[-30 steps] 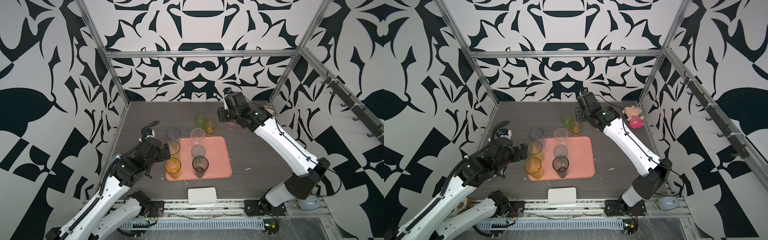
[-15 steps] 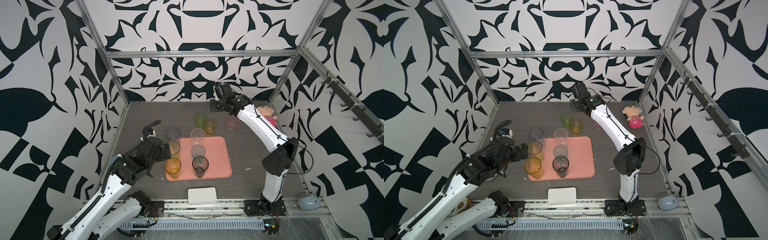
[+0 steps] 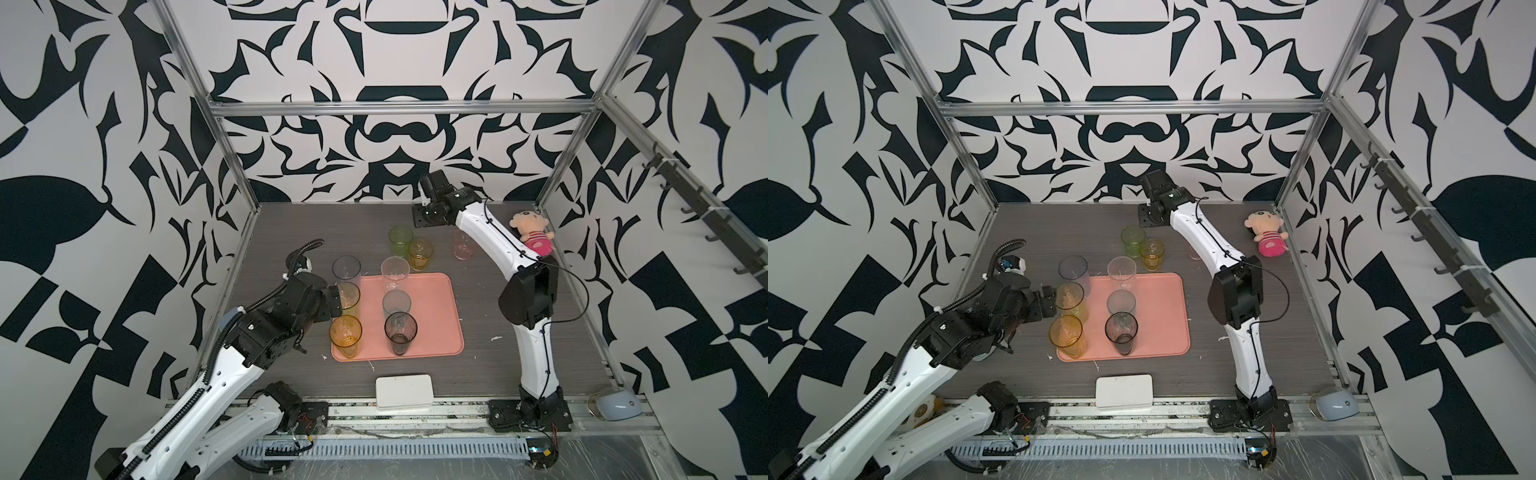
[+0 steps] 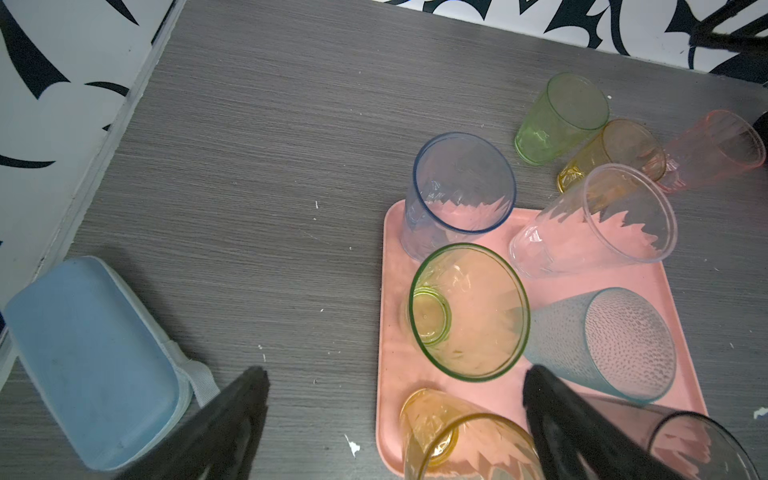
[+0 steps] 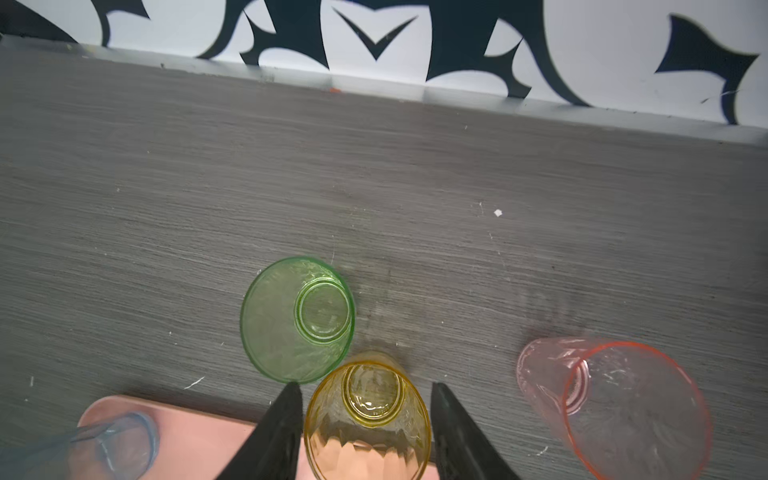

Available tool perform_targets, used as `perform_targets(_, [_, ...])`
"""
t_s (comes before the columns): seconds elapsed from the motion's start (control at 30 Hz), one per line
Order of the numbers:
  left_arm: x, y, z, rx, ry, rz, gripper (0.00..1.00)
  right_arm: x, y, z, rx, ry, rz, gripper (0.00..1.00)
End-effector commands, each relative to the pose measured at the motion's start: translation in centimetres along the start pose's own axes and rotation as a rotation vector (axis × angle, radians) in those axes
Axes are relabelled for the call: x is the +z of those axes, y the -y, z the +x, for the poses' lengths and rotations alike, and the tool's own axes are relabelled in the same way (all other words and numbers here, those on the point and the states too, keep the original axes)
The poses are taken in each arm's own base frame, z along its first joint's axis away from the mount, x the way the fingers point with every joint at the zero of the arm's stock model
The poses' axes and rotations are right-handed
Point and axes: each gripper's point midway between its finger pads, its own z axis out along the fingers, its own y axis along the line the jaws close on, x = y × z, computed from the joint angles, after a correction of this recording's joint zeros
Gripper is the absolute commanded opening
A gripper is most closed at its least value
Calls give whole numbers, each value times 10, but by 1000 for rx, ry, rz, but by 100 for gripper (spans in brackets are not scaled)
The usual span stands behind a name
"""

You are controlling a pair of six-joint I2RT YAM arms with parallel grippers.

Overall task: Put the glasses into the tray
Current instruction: 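Raise right gripper and move it over the green cup beyond the tray, then lower right gripper around the green cup's rim and close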

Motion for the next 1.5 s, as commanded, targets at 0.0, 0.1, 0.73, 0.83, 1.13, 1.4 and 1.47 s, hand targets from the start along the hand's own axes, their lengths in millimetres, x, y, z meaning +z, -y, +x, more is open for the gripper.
perform_targets(0.0, [-8,1,-12,-14,29,4,100,-15,-7,-16,15,46,-36,54])
perform_targets(0.1, [-7,2,-12,-16,27,8,99,-4,-8,-13,21,32,-38,53])
perform_targets(0.73, [-9,3,-11,-26,18,14,100,38,-15,6,31,-52,-61,52])
perform_targets(0.83, [-9,2,-10,-29,18,14,99,43,-15,7,35,-58,-59,53])
perform_targets(1.13, [-9,2,-9,-31,16,16,99,56,-15,11,34,-83,-56,53])
perform_targets(1.4, [-8,1,-8,-32,12,14,99,65,-16,14,42,-97,-50,51])
perform_targets(1.47, [-9,2,-8,-34,13,17,99,66,-15,13,49,-98,-47,50])
